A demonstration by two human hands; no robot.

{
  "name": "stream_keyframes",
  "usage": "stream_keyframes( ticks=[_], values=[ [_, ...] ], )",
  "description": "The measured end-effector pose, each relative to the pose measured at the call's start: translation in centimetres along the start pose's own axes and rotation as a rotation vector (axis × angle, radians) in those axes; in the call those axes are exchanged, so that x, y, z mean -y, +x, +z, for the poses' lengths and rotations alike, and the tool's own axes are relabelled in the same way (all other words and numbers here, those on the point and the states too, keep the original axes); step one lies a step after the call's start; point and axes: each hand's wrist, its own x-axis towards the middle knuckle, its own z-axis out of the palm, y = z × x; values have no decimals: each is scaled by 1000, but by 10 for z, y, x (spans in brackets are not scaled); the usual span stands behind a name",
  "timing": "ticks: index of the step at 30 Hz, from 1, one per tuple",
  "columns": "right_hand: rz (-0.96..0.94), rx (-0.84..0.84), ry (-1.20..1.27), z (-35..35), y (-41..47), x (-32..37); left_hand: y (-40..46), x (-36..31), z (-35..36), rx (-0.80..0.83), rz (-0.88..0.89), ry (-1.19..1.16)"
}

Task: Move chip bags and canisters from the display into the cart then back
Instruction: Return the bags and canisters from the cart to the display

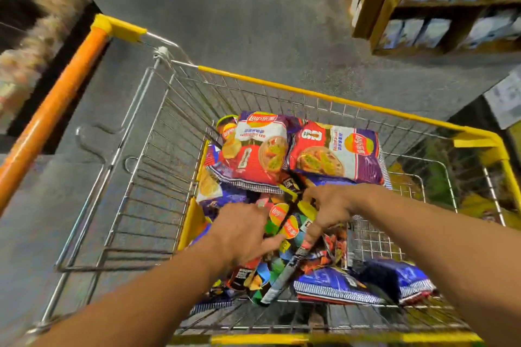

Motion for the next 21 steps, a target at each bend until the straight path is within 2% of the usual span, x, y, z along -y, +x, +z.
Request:
stream_keyframes(
  ticks=[3, 9, 11, 15, 18, 21],
  values=[
    [-44, -60, 19, 4, -14, -5, 13, -8, 9, 13, -244, -40],
    [-84, -131, 201, 15, -44, -25, 36, -24, 11, 104, -346, -539],
    [-69, -165, 328, 24, -60, -36, 43, -28, 1, 130, -327, -657],
    [-92, -216, 550, 37, -88, -50, 57, -44, -14, 183, -329, -1049],
    [-93, -307, 640, 46, -107, -57, 65, -53, -16, 130, -219, -1139],
    [-79, -418, 706, 53, -128, -68, 66, -62, -30, 93, -116, -1116]
  ],
)
